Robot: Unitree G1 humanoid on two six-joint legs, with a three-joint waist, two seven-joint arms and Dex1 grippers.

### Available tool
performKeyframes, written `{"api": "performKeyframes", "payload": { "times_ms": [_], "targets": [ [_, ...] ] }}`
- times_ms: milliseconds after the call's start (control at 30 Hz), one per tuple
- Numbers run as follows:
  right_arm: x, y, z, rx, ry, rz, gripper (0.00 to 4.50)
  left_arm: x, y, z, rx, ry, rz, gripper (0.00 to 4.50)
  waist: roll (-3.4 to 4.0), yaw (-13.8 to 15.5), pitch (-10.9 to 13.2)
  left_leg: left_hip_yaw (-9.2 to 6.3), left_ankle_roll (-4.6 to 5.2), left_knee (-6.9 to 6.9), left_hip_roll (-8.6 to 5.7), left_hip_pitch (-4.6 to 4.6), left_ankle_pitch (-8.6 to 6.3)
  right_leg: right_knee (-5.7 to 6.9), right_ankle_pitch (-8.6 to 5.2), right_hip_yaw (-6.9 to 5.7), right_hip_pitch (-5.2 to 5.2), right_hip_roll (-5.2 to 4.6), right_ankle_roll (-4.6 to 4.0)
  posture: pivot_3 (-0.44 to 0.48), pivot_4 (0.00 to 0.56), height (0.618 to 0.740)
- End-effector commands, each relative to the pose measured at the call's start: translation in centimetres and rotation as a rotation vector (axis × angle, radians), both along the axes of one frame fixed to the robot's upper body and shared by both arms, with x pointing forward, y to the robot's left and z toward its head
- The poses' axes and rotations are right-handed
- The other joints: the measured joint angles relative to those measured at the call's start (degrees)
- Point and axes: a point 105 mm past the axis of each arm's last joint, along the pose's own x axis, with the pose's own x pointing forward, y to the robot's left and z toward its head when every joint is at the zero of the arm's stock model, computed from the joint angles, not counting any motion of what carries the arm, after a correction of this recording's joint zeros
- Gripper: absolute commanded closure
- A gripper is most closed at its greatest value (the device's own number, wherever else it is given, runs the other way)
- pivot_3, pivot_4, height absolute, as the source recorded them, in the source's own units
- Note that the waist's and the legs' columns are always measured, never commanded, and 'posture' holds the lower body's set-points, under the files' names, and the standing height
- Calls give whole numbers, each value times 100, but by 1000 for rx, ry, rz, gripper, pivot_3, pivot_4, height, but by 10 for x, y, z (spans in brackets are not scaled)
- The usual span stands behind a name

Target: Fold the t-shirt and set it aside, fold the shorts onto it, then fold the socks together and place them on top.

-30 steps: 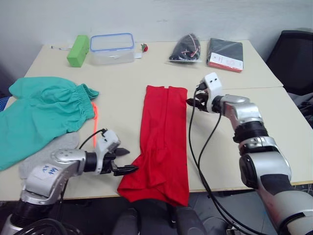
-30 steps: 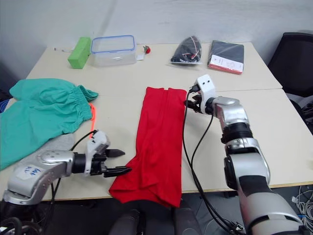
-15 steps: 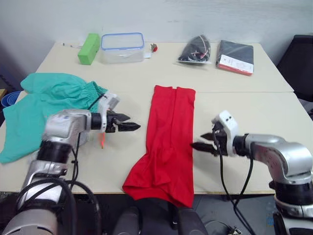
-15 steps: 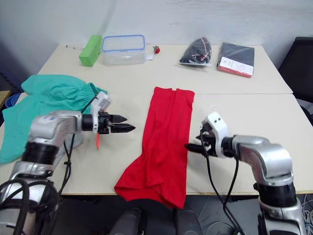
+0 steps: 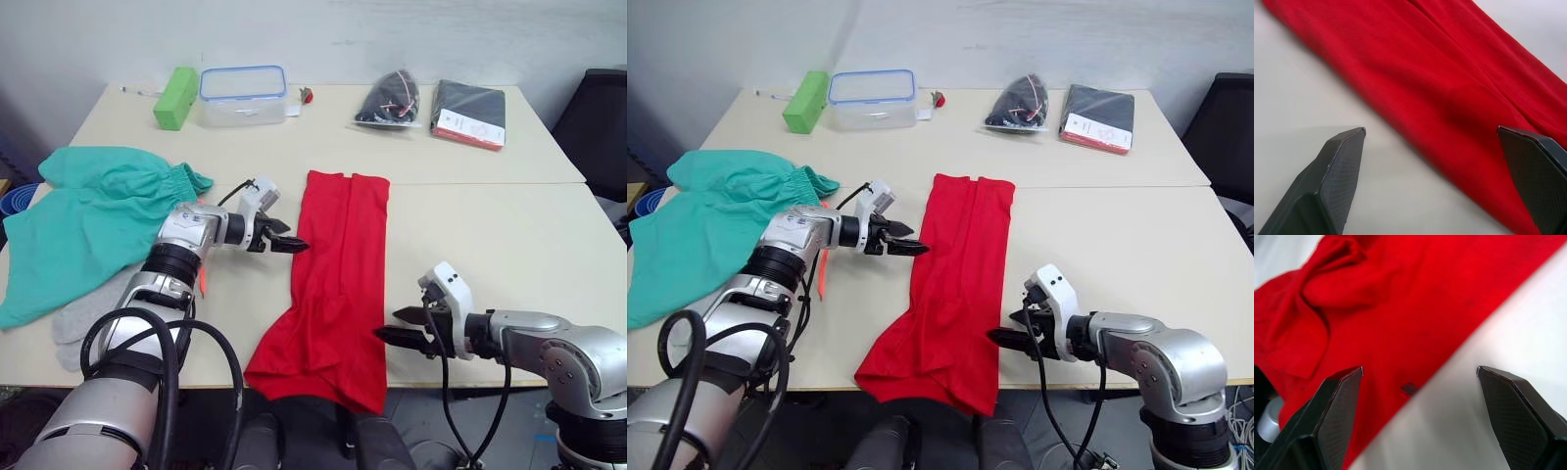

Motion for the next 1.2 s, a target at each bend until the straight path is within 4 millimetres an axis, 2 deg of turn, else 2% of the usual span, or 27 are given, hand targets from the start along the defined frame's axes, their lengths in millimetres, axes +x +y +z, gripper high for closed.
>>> {"api": "performKeyframes", "payload": {
  "times_ms": [33,67,200,267,300,367,467,733,767,867,1067,1200],
  "targets": [
    [-4,8,-8,39,64,26,1896,-1,-1,-7,34,6,-19,0,-3,-1,-2,0,0,0,0,1,0,1,0,1,1,-1,0,0,150,740],
    [-2,7,-12,29,74,18,2195,-2,-1,-8,35,9,-21,0,-4,0,-3,0,0,1,0,2,0,1,0,1,2,0,0,0,150,740],
    [0,7,-23,3,91,12,2195,-2,0,-8,30,14,-13,0,-30,-9,-19,1,0,0,2,11,0,3,0,1,6,1,0,0,150,740],
    [-1,8,-23,15,96,15,2533,-1,1,-7,22,12,-6,0,-35,-8,-22,0,0,0,3,15,0,3,0,1,11,2,0,0,150,740],
    [-1,8,-23,18,97,18,2770,-1,1,-6,12,13,1,396,-35,-8,-22,0,0,1,3,15,0,4,0,1,11,1,0,0,150,740],
    [-1,8,-23,21,96,16,3399,-1,2,-4,3,14,3,851,-35,-7,-22,0,0,0,3,14,0,4,0,1,10,1,0,0,150,740],
    [1,7,-22,23,94,13,4463,-2,5,-4,1,16,1,1795,-35,-7,-22,-1,-1,-3,5,10,0,2,0,0,7,1,0,0,150,740],
    [13,-11,-12,-12,53,62,4500,-15,11,-9,11,2,-25,4301,-32,1,-20,-1,-1,-3,3,8,-1,0,0,2,7,-3,0,0,150,740],
    [16,-14,-9,-16,49,76,4500,-18,12,-9,10,-2,-24,4427,-31,-2,-19,0,-1,-2,3,8,-1,-1,0,3,7,-4,0,0,150,740],
    [29,-26,-2,-37,51,113,4500,-23,17,-10,-2,-13,5,4427,-27,-13,-16,2,0,1,2,7,-1,-4,0,5,8,-6,0,0,150,740],
    [39,-41,-1,-116,55,223,4500,-31,23,-10,-23,-25,52,4427,-25,-7,-15,4,1,0,3,8,-1,-2,1,8,6,-3,2,0,150,740],
    [50,-43,-1,-126,44,231,4500,-34,22,-8,-30,-47,65,4427,-25,-2,-15,9,1,6,2,9,-1,0,2,9,6,-4,3,0,150,740]
  ]
}}
